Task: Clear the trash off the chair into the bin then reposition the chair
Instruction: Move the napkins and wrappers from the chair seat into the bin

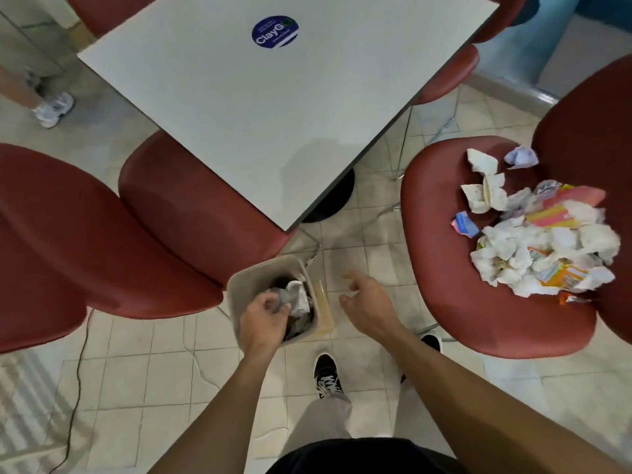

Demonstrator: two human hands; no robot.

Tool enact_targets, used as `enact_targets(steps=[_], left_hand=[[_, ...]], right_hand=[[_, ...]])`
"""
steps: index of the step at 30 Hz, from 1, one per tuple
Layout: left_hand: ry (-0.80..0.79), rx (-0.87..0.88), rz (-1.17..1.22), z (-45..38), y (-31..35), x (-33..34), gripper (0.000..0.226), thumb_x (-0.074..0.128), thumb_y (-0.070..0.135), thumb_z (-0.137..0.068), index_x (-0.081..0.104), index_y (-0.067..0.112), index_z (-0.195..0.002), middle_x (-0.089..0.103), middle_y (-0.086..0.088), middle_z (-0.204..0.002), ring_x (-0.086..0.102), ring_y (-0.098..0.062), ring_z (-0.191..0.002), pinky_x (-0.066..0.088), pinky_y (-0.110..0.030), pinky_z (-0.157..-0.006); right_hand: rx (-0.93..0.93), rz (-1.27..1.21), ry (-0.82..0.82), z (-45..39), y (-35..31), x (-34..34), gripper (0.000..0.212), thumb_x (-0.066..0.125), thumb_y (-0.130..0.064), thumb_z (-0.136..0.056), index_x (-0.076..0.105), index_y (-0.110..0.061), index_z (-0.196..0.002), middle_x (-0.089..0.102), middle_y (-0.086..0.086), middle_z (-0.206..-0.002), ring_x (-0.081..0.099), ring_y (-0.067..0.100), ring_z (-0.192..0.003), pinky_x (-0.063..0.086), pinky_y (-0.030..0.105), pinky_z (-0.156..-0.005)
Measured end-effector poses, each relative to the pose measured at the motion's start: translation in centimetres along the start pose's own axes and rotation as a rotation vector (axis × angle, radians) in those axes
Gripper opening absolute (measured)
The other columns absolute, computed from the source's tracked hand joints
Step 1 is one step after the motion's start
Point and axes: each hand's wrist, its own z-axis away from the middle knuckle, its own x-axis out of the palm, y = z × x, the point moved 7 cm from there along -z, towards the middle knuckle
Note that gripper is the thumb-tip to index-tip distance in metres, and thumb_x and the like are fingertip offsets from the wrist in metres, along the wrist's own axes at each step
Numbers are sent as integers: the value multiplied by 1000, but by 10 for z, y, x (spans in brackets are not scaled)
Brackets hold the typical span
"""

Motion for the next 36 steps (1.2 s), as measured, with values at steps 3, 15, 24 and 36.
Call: enact_targets(steps=[3, 15, 24, 36], left_hand=[[-54, 60, -62, 3, 24, 28, 18, 74, 28, -78, 66, 28, -94, 68, 4, -94, 62, -16, -89, 49, -30, -85], [-355, 212, -104, 40, 156, 220, 23, 75, 26, -77, 60, 38, -89, 66, 8, -95, 63, -10, -86, 53, -29, -80], [-506, 431, -215, 68, 278, 396, 32, 76, 24, -76, 66, 29, -106, 62, 5, -102, 61, -11, -81, 53, -30, -81], [-603, 638, -465, 47, 307, 519, 54, 60, 5, -86, 49, 20, -136, 38, -8, -146, 42, -25, -130, 38, -34, -102]], right_hand=[[58, -29, 35, 0, 36, -34, 47, 60, -17, -89, 50, -23, -135, 59, 7, -119, 60, 22, -102, 51, 39, -91], [341, -136, 260, -7, 213, -198, 49, 61, -17, -82, 53, -25, -130, 61, 5, -113, 60, 23, -100, 49, 33, -87], [433, -241, 350, -58, 322, -273, 49, 63, -15, -85, 53, -20, -132, 57, 7, -122, 59, 26, -107, 49, 39, -91], [437, -60, 211, -126, 373, -265, 59, 52, -15, -92, 34, -29, -146, 39, 1, -146, 44, 22, -129, 41, 34, -99]])
